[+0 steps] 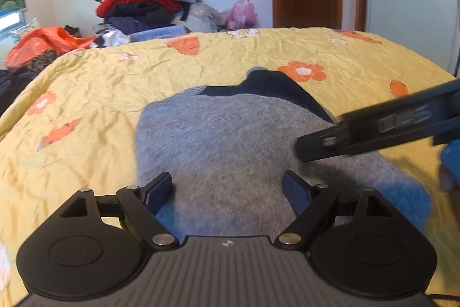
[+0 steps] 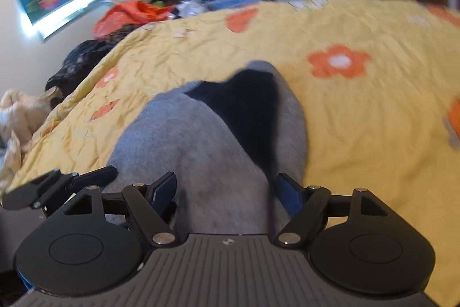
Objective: Fold small clothes
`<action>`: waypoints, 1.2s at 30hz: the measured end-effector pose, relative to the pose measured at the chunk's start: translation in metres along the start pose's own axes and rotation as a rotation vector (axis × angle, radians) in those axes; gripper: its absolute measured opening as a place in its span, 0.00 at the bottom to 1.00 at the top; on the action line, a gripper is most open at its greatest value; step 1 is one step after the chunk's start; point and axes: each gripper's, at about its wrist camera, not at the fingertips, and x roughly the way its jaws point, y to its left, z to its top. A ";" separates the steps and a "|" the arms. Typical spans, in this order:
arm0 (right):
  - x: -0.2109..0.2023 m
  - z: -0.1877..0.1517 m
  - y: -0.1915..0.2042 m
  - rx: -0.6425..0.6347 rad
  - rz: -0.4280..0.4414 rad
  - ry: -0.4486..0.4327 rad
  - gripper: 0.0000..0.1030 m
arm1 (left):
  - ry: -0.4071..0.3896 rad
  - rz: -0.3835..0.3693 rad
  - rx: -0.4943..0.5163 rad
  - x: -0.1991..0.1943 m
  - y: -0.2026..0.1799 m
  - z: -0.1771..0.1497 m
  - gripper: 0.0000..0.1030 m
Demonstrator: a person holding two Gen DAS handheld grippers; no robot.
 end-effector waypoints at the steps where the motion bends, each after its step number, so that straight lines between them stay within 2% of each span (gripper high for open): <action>1: -0.010 -0.006 -0.002 0.010 0.009 -0.020 0.80 | -0.005 0.007 -0.010 -0.005 0.000 -0.003 0.82; 4: -0.031 -0.027 -0.001 -0.017 -0.044 -0.074 0.87 | -0.010 0.041 -0.038 -0.025 -0.001 -0.014 0.82; 10: -0.059 -0.076 0.008 -0.092 -0.132 -0.111 0.92 | -0.076 0.071 -0.126 -0.074 0.002 -0.049 0.82; 13: -0.063 -0.099 0.020 -0.160 -0.198 -0.119 0.97 | -0.044 0.076 -0.144 -0.081 -0.002 -0.067 0.82; 15: -0.061 -0.109 0.023 -0.160 -0.219 -0.092 0.98 | 0.000 0.080 -0.152 -0.079 -0.004 -0.071 0.82; 17: -0.058 -0.115 0.023 -0.122 -0.239 -0.071 0.99 | 0.025 0.089 -0.165 -0.078 -0.002 -0.071 0.82; 18: -0.059 -0.119 0.025 -0.128 -0.257 -0.089 0.99 | 0.045 0.099 -0.176 -0.076 -0.001 -0.072 0.84; 20: -0.059 -0.122 0.029 -0.127 -0.301 -0.083 1.00 | 0.122 0.127 -0.207 -0.069 0.004 -0.073 0.86; 21: -0.059 -0.122 0.031 -0.120 -0.325 -0.073 1.00 | 0.130 0.142 -0.205 -0.070 0.004 -0.074 0.92; 23: -0.062 -0.126 0.035 -0.104 -0.359 -0.059 1.00 | 0.155 0.166 -0.197 -0.075 0.004 -0.075 0.92; 26: -0.061 -0.130 0.040 -0.105 -0.381 -0.046 1.00 | 0.182 0.149 -0.222 -0.077 0.009 -0.078 0.99; 31: -0.049 -0.126 0.046 -0.113 -0.425 -0.062 1.00 | 0.130 0.161 -0.221 -0.070 0.013 -0.079 1.00; 36: -0.046 -0.129 0.045 -0.142 -0.427 -0.083 1.00 | 0.084 0.164 -0.217 -0.068 0.014 -0.082 1.00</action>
